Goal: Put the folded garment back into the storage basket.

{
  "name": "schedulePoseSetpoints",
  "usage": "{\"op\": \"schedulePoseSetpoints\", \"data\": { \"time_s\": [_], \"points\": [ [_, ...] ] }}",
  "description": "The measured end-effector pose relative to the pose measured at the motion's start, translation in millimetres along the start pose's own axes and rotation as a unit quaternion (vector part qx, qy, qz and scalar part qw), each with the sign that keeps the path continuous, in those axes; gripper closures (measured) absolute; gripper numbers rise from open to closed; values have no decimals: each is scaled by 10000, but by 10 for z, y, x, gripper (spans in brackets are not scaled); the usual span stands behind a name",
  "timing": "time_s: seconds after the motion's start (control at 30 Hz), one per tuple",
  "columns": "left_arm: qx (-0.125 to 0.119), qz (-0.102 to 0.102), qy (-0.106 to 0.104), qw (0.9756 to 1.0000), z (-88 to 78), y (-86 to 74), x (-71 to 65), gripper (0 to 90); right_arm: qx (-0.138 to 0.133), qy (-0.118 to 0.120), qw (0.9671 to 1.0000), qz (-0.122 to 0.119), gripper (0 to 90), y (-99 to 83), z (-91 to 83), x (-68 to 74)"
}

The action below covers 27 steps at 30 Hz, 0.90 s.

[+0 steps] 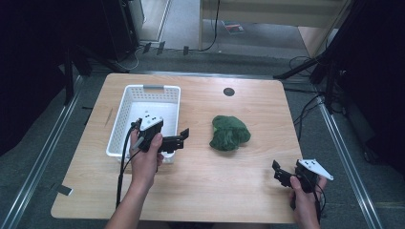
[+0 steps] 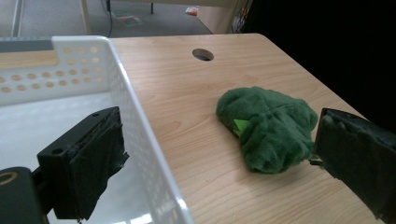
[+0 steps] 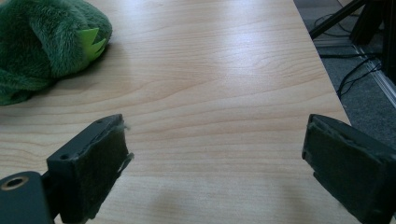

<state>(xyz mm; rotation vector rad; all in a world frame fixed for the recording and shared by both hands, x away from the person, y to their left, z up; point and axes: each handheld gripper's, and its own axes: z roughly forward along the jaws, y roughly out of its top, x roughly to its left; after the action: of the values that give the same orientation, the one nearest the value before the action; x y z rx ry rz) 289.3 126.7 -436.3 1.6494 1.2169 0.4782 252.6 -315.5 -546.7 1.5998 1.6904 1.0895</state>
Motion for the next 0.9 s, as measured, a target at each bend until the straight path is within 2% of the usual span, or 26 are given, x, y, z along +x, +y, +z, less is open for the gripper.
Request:
{"op": "schedulePoseSetpoints", "data": {
  "time_s": [0.3, 0.67, 0.8, 0.9],
  "points": [
    [245, 7, -193, 9995, 311, 56, -214, 0, 12, -1, 10000, 8, 48, 0, 2, -1],
    [563, -1, -338, 9978, 720, 40, -478, 0, 52, 52, 9999, 87, 37, 8, 12, -13],
    [787, 66, -456, 9958, 882, 11, -594, 0, 60, 57, 9999, 96, 36, 8, 14, -12],
    [911, 114, -450, 9948, 1001, -9, -677, 0, 67, 59, 9999, 74, 36, 9, 19, -13]
  ]
}}
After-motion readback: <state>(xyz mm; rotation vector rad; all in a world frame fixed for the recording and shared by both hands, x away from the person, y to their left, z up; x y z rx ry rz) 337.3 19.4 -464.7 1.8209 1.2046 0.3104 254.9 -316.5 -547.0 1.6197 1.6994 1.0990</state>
